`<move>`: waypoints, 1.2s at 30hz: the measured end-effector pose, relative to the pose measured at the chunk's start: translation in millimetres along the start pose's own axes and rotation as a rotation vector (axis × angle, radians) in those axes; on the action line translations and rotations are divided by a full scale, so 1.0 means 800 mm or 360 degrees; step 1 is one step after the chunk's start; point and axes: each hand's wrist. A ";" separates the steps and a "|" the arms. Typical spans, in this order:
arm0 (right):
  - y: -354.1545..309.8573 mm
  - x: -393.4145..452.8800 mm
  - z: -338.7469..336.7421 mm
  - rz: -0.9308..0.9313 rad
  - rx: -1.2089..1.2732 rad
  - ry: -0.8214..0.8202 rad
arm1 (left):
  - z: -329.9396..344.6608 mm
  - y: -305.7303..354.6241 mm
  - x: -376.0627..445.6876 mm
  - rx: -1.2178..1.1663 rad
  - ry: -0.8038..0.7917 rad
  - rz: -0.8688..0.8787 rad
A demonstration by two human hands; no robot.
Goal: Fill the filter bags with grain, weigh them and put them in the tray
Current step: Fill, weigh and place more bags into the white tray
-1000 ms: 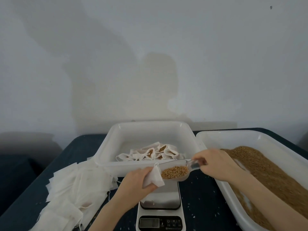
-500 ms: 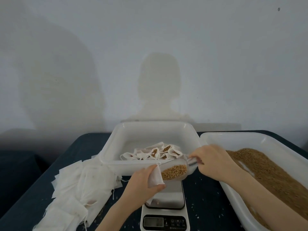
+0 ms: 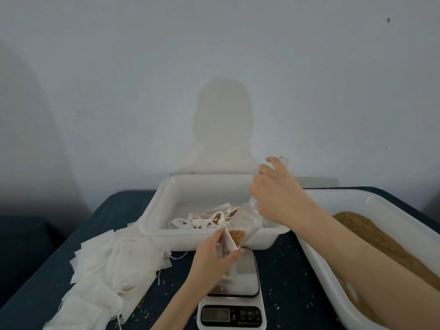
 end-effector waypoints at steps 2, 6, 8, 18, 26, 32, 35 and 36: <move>-0.004 0.008 -0.015 -0.0067 -0.0081 0.0013 | 0.005 0.004 0.001 -0.0042 -0.0001 -0.0023; -0.012 0.020 -0.035 -0.0190 -0.0198 0.0115 | 0.011 0.011 0.001 -0.0084 0.0001 -0.0037; -0.014 0.022 -0.038 -0.0219 -0.0212 0.0152 | 0.011 0.013 0.001 -0.0117 0.0033 -0.0019; 0.002 0.010 -0.021 -0.0146 -0.0167 0.0211 | 0.009 0.019 0.001 -0.0110 0.0050 0.0055; 0.039 -0.017 0.008 0.0080 -0.0190 0.0060 | 0.013 0.017 0.014 -0.0050 -0.0042 0.0029; 0.077 -0.073 0.061 0.0477 0.0455 -0.0326 | 0.014 0.018 0.019 -0.0031 -0.0106 0.0034; 0.093 -0.101 0.082 0.0635 0.0670 -0.0532 | 0.018 0.023 0.021 -0.0127 -0.0104 0.0071; 0.098 -0.110 0.087 0.0676 0.0701 -0.0558 | 0.020 0.024 0.022 -0.0155 -0.0103 0.0093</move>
Point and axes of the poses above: each hand's wrist, its own x-axis towards the middle knuckle, its own z-axis out of the palm, y = z × x, and after that the axes turned 4 degrees about y, right-handed
